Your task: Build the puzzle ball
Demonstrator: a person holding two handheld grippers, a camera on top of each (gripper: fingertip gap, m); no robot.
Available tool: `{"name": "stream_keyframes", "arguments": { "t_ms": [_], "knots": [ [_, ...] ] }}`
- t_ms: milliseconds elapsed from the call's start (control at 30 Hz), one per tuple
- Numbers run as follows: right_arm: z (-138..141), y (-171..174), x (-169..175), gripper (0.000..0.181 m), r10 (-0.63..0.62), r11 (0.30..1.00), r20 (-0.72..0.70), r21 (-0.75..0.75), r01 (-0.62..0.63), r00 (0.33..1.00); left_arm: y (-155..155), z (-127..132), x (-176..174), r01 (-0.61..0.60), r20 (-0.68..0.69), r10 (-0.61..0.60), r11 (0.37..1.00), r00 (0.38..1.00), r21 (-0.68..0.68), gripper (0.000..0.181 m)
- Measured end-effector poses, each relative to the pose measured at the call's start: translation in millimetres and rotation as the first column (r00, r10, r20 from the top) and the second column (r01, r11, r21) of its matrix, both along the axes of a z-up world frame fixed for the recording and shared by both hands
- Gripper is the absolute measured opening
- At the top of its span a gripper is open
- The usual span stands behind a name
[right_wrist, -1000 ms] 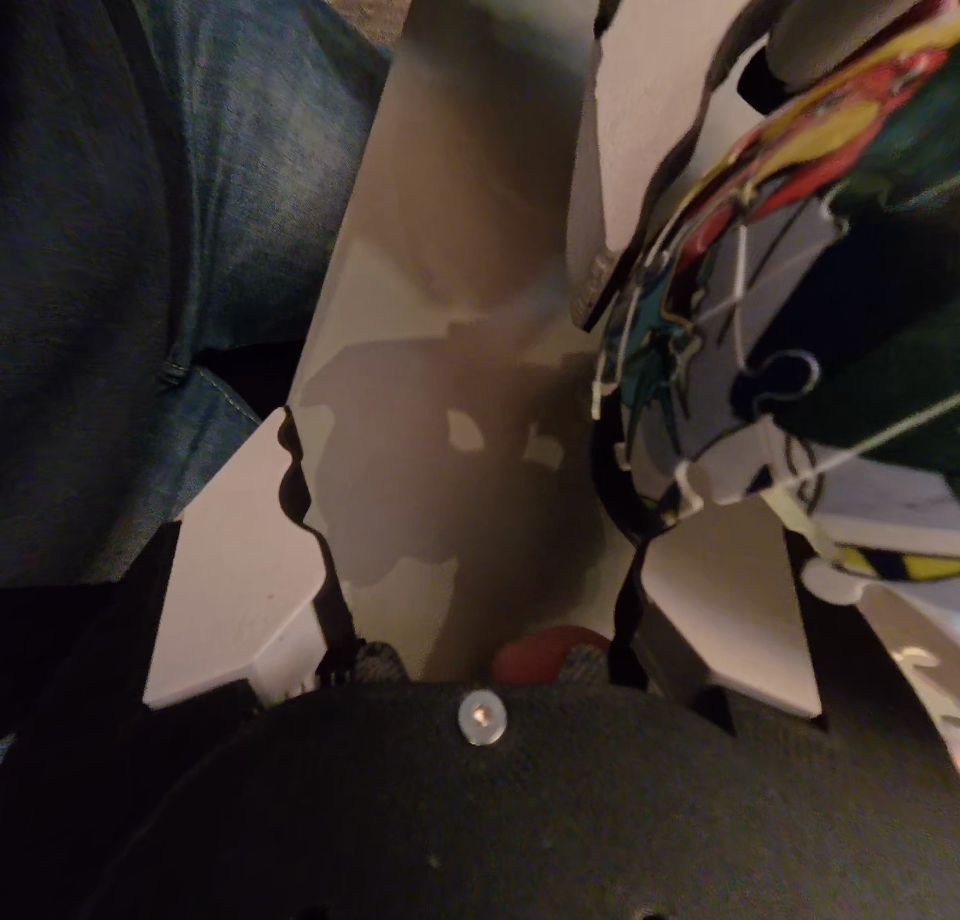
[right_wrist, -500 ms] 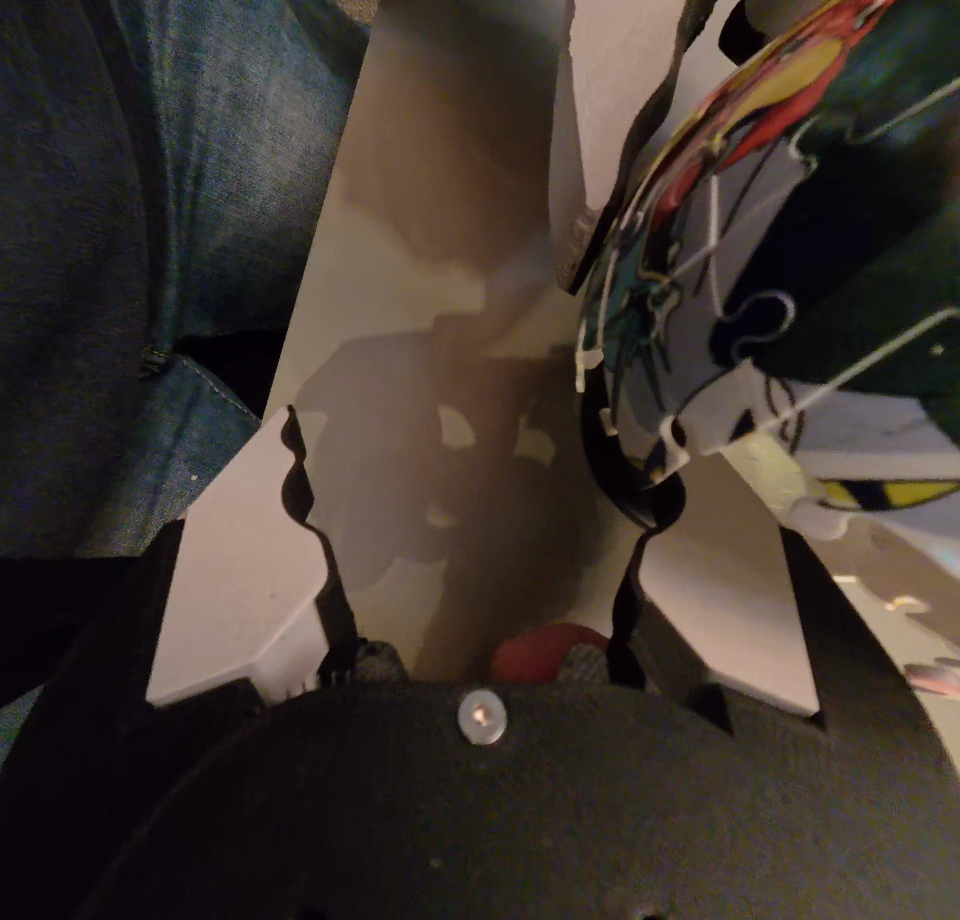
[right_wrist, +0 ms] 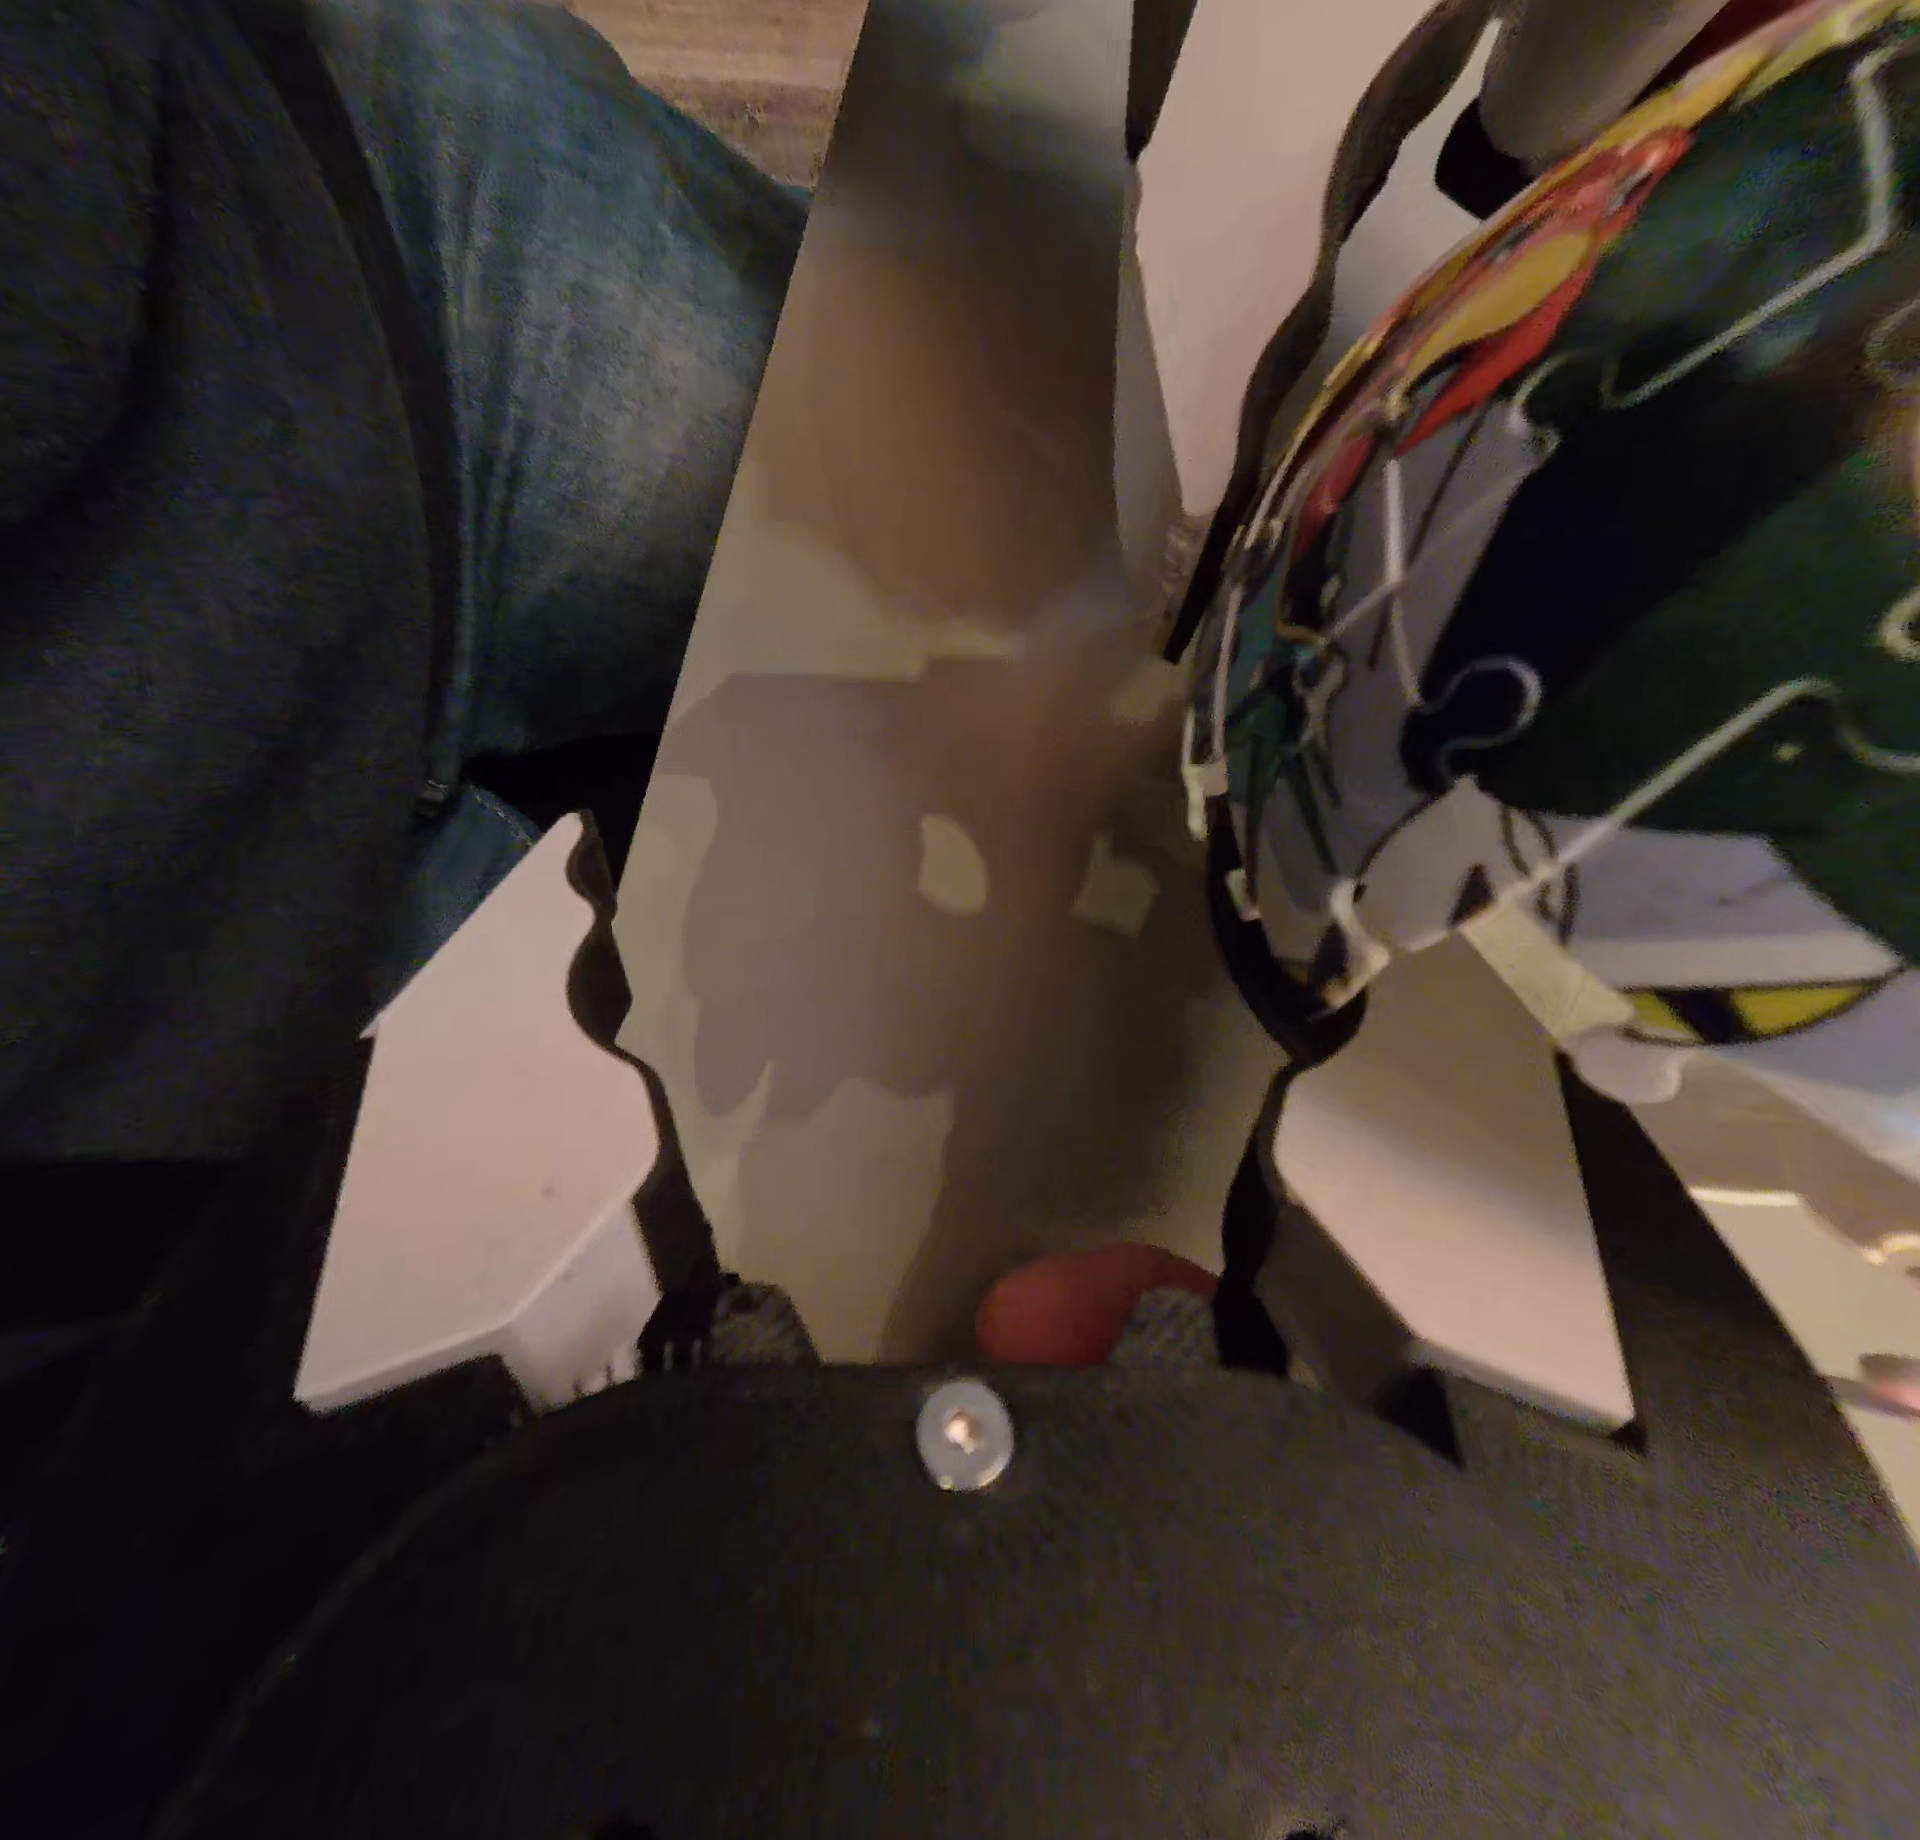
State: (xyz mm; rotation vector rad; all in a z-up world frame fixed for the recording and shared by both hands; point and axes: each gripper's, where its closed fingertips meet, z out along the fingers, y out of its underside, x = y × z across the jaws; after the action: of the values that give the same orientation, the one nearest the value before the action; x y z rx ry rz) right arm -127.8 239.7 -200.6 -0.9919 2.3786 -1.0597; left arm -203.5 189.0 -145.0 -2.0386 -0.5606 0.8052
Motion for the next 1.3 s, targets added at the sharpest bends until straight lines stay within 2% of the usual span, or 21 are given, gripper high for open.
{"name": "stream_keyframes", "arguments": {
  "t_ms": [167,233,500,667,800,1000,1133,1300],
  "knots": [
    [-4.4,-4.4,-13.7,0.133,-0.063,0.998,-0.04,-0.005,0.063,0.997,-0.2,-0.2,0.0,-0.005,-0.002,0.005,1.0,1.0,-0.004,0.13],
    [-10.0,-3.9,-13.7,0.133,-0.048,0.999,-0.072,0.005,0.049,0.996,-0.3,-0.2,0.1,-0.006,-0.002,0.006,1.0,1.0,-0.007,0.13],
    [-7.5,-1.0,-2.4,0.128,-0.007,1.0,-0.042,0.009,0.007,0.999,0.1,-0.3,0.4,-0.008,-0.001,0.008,1.0,1.0,-0.011,0.13],
    [-5.2,-0.4,-6.9,0.126,-0.009,1.0,-0.044,-0.008,0.009,0.999,0.3,-0.3,-0.2,-0.008,-0.001,0.008,1.0,1.0,-0.008,0.13],
    [-2.5,-5.4,-16.9,0.134,-0.052,0.997,-0.062,-0.056,0.049,0.997,0.1,-0.3,-0.1,-0.011,-0.001,0.011,1.0,1.0,-0.007,0.13],
    [-9.4,-10.8,-19.1,0.145,-0.064,0.997,-0.089,-0.045,0.061,0.994,-0.3,0.0,-1.0,-0.019,-0.005,0.019,1.0,1.0,0.007,0.13],
    [-17.9,-9.7,-14.4,0.145,-0.023,1.0,-0.128,-0.005,0.023,0.992,-0.1,-1.1,-1.0,-0.024,0.0,0.024,1.0,1.0,0.018,0.13],
    [-16.2,-6.0,-11.4,0.134,0.003,1.0,-0.124,-0.016,-0.005,0.992,-0.8,-0.6,-1.4,-0.03,-0.006,0.03,0.999,1.0,0.024,0.13]
  ]
}}
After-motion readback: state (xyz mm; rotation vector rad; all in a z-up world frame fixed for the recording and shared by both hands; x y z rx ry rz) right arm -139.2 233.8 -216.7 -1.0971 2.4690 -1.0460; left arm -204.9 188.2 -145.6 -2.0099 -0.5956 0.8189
